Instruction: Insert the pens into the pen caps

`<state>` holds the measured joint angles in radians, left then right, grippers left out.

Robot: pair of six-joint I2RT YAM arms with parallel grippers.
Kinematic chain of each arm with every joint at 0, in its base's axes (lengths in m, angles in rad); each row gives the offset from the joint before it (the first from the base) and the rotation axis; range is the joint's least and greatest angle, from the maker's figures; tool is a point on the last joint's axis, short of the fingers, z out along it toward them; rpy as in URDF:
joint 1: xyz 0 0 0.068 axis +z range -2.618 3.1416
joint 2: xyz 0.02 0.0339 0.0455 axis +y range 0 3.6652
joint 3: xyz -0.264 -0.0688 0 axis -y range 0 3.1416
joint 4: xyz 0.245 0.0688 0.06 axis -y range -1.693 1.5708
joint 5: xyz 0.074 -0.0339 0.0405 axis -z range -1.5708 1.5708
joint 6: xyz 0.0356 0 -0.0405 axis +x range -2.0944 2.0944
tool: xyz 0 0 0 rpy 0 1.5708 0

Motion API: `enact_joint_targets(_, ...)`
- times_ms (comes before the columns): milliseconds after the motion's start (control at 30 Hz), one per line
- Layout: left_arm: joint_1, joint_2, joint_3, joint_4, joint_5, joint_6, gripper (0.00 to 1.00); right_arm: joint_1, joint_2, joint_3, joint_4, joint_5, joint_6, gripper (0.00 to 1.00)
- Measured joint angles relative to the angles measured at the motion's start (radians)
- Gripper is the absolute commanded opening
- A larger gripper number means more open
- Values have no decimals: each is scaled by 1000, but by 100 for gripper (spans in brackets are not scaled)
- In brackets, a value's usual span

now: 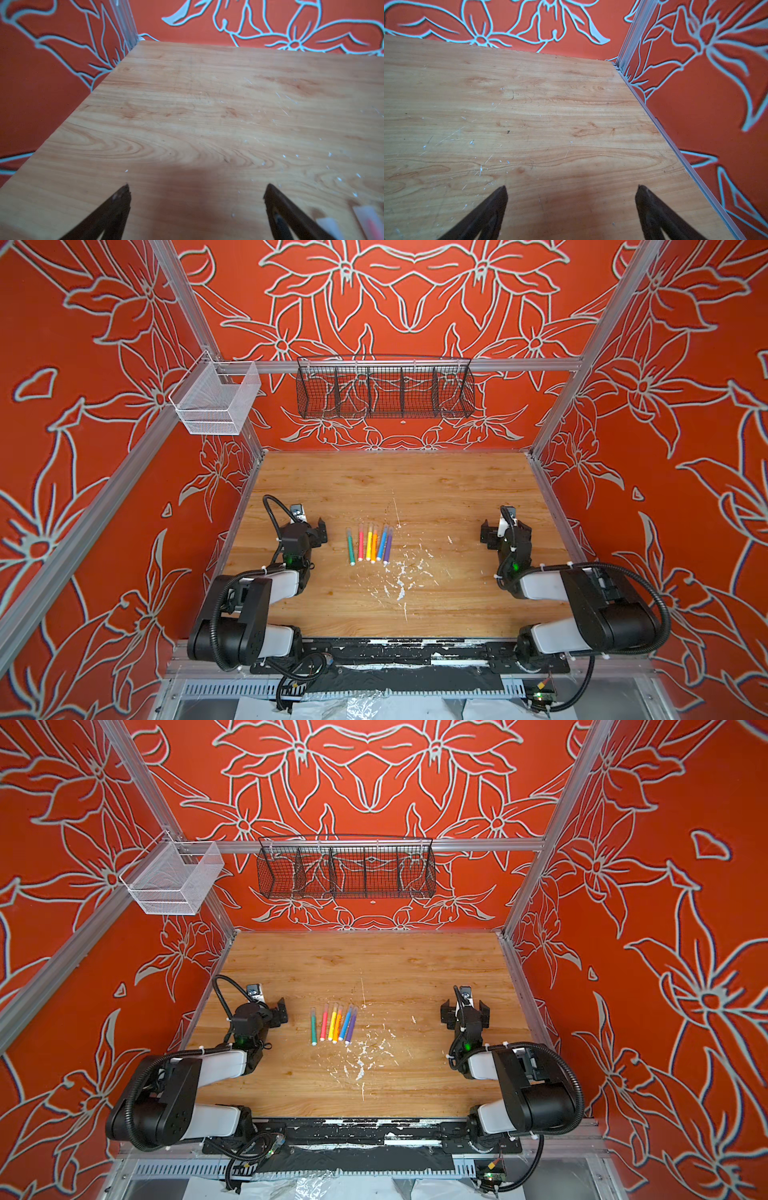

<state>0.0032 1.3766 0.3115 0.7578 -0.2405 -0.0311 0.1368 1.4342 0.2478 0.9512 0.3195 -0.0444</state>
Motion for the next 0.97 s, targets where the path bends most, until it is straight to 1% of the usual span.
enact_joint_targets(200, 5, 0, 0, -21, 16, -22, 97, 0, 0, 0, 3, -6, 1, 98)
enact_joint_targets(967, 5, 0, 0, -25, 18, -30, 97, -8, 0, 2, -5, -15, 4, 98)
